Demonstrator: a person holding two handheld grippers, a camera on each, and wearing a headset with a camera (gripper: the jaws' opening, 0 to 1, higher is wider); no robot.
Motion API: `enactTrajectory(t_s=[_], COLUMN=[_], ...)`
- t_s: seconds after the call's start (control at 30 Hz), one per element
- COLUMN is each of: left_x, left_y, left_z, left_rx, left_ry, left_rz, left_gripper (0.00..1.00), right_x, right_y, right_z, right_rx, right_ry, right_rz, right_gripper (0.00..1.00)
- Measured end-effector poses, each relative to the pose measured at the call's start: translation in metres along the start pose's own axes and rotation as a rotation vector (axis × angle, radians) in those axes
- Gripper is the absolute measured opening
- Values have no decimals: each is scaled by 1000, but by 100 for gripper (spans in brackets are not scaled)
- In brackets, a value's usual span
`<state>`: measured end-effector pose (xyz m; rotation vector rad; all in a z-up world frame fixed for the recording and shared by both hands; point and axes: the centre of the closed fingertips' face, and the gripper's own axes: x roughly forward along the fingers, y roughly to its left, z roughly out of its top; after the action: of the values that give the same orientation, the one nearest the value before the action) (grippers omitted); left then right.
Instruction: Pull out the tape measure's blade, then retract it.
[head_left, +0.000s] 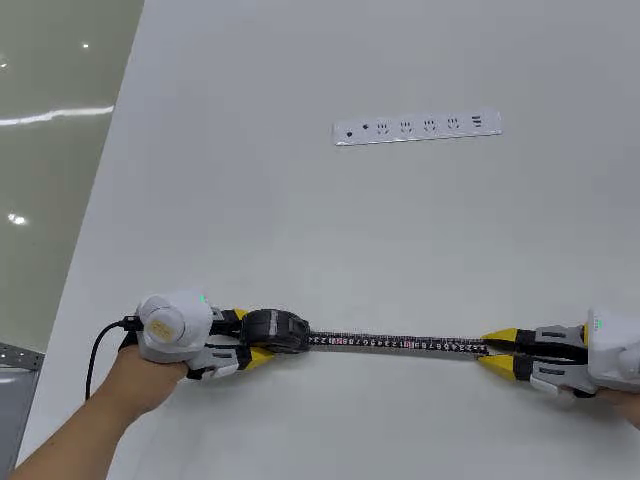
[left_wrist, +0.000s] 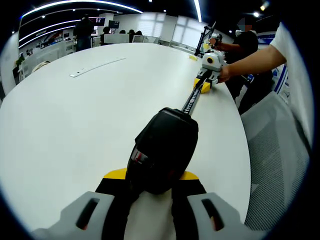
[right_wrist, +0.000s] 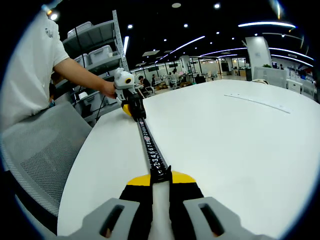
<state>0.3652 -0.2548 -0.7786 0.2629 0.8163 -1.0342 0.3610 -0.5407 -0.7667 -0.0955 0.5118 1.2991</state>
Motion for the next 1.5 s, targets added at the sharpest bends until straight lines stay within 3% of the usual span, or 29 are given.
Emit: enactTrajectory(t_s=[0.5,1.23,1.33,1.5], left_x=[0,2,2,2], left_y=[0,0,0,0], left_z=[0,1,1,2], left_rx=[-1,10,17,27], left_ry=[-1,-2,0,2], left_rz=[2,5,3,3], left_gripper=[28,29,30,30], right_x=[-4,-4,-4,-4], right_y=[-1,-1,2,2], right_z=[1,1,-1,-1], right_rx=[21,39,73,49], right_ry=[-14,0,4,12], right_rz=[-17,-3,16,14], right_gripper=[10,12,12,13])
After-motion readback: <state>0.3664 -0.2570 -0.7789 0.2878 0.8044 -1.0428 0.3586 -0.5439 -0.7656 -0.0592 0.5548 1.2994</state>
